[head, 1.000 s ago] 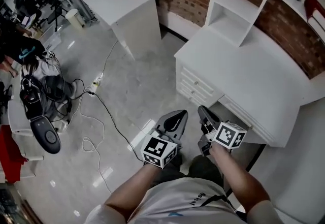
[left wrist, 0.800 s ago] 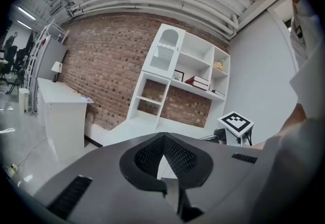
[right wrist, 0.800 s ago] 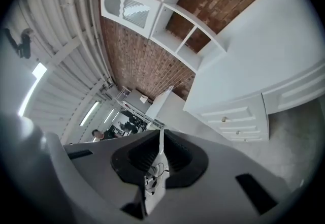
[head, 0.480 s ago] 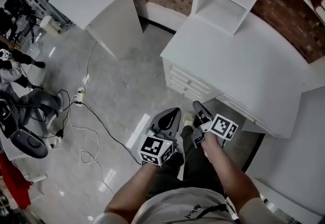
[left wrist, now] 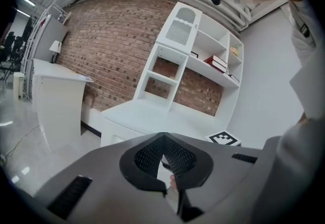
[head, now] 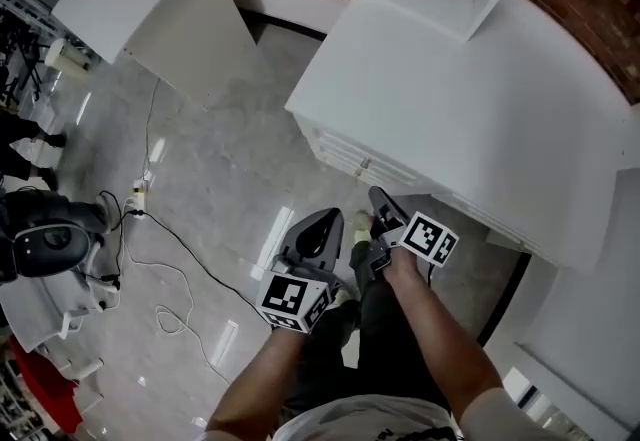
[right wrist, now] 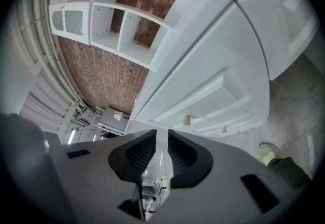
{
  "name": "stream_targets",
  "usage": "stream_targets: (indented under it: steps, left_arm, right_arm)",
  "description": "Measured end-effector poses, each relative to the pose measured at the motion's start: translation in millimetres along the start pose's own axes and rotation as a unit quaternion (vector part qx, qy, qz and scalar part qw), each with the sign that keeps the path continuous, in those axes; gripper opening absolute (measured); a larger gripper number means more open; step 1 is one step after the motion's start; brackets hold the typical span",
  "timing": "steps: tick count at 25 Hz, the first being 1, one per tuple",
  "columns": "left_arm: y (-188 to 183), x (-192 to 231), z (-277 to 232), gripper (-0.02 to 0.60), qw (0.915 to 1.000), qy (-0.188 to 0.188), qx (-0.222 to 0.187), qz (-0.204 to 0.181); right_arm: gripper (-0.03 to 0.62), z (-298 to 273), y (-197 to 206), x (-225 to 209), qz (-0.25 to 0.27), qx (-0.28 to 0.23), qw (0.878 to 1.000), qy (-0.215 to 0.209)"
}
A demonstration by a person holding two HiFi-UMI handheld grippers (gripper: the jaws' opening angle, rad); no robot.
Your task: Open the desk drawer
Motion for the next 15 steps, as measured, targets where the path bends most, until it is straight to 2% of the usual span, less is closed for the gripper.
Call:
stream_targets:
  steps: [2,7,15]
  left_arm:
    - [13,9,-15,0.011,1.0000,-0.002,0.005,0.004]
    - [40,25,-45,0.011,0.9997,-0.007,0.020,0.013]
    - [61,39,-71,0.011,0.9994,-0.009,0.030,0.017]
  right_arm:
    - [0.078,-18,-6,-20,-0.012,0.001,1.000,0.006]
    - [0.092,-53,-17,-51,-0.034,0.001,0.999,0.006]
    - [0.109,-84,-23,-68,-0.063,-0.006,0.998,-0.015]
Point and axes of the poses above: the fingertips, and each gripper's own axes: z backward along the fingers, x to its left, y out of its underside, the point moved 10 cm from there along z, backward along the fingers, and after that the axes turned 12 degrees about -z, right-handed, at the moved point
